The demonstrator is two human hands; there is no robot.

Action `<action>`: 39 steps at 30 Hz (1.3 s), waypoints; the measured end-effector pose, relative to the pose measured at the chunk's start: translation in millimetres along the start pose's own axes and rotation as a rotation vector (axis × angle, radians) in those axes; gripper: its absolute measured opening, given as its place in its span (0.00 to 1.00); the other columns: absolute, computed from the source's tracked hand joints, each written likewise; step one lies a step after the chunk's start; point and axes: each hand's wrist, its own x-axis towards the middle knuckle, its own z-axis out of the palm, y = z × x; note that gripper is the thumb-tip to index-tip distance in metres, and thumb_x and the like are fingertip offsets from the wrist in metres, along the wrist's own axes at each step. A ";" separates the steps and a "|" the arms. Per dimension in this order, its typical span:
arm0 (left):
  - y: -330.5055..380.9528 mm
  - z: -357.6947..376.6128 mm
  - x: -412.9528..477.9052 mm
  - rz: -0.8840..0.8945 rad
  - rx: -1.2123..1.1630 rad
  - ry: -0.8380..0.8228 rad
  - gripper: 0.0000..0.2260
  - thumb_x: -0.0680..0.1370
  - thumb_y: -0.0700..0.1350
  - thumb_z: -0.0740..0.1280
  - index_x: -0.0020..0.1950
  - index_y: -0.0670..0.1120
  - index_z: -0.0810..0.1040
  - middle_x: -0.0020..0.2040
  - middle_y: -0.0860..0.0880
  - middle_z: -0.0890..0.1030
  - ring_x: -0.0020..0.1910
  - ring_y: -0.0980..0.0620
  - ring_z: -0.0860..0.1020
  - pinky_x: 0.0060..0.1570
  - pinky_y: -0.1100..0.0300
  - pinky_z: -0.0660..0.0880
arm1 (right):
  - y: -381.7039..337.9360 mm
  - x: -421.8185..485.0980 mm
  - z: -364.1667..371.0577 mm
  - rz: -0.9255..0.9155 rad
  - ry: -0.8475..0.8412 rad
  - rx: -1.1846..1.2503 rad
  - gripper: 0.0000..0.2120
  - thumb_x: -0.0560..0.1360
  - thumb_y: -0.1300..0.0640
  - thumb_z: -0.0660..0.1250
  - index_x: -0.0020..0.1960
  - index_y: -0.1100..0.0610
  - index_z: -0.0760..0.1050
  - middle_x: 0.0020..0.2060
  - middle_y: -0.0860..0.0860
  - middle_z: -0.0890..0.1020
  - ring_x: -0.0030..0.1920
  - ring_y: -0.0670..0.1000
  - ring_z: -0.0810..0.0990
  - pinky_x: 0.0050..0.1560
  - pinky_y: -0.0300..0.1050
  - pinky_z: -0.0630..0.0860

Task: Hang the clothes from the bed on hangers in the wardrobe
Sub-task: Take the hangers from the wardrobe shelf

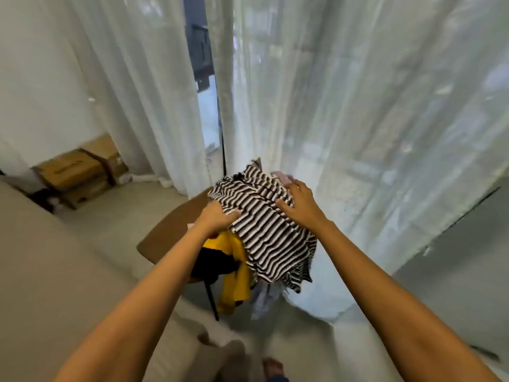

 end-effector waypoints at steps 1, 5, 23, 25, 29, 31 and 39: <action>2.4 14.7 15.0 -0.048 -0.074 -0.062 0.31 0.79 0.51 0.62 0.76 0.39 0.53 0.75 0.41 0.60 0.72 0.41 0.62 0.68 0.56 0.61 | 12.8 9.7 -0.4 0.018 -0.018 0.007 0.28 0.78 0.50 0.63 0.74 0.56 0.58 0.74 0.58 0.58 0.73 0.56 0.56 0.72 0.52 0.53; 5.5 67.7 64.2 -0.557 -0.260 -0.055 0.50 0.71 0.70 0.62 0.77 0.41 0.40 0.77 0.37 0.44 0.75 0.36 0.45 0.73 0.44 0.48 | 61.4 58.7 5.8 0.045 -0.133 -0.008 0.27 0.77 0.52 0.64 0.72 0.59 0.61 0.71 0.59 0.61 0.72 0.57 0.59 0.69 0.51 0.58; -35.3 112.0 137.9 -0.978 -0.703 0.119 0.73 0.40 0.85 0.54 0.78 0.48 0.46 0.76 0.42 0.57 0.73 0.38 0.61 0.71 0.41 0.59 | 111.3 165.5 81.9 0.580 -0.296 0.360 0.51 0.67 0.31 0.65 0.77 0.54 0.43 0.74 0.58 0.60 0.69 0.62 0.66 0.68 0.59 0.66; -8.5 102.7 133.3 -0.866 -0.711 0.154 0.67 0.46 0.84 0.56 0.76 0.45 0.54 0.74 0.42 0.64 0.69 0.39 0.67 0.69 0.43 0.64 | 118.9 164.5 79.1 0.523 -0.280 0.354 0.50 0.65 0.29 0.66 0.76 0.52 0.51 0.73 0.55 0.60 0.70 0.60 0.65 0.70 0.59 0.64; -14.0 101.0 128.4 -0.830 -0.786 0.313 0.57 0.53 0.77 0.67 0.74 0.46 0.60 0.70 0.45 0.69 0.66 0.41 0.71 0.67 0.46 0.68 | 130.9 166.6 72.3 0.517 -0.315 0.549 0.38 0.60 0.29 0.71 0.66 0.42 0.69 0.65 0.48 0.71 0.63 0.48 0.71 0.68 0.52 0.66; -24.9 100.1 128.8 -0.846 -0.840 0.297 0.58 0.53 0.75 0.69 0.75 0.45 0.59 0.71 0.44 0.68 0.66 0.41 0.70 0.66 0.47 0.68 | 132.7 166.0 75.0 0.564 -0.300 0.693 0.29 0.61 0.34 0.74 0.58 0.40 0.73 0.63 0.50 0.76 0.60 0.51 0.75 0.66 0.52 0.69; -30.2 77.6 143.6 -0.738 -0.814 -0.095 0.55 0.60 0.79 0.60 0.76 0.45 0.56 0.75 0.44 0.61 0.72 0.43 0.64 0.67 0.53 0.65 | 135.0 163.2 75.6 0.629 -0.465 0.566 0.50 0.58 0.24 0.67 0.74 0.45 0.59 0.68 0.54 0.70 0.63 0.57 0.73 0.65 0.55 0.71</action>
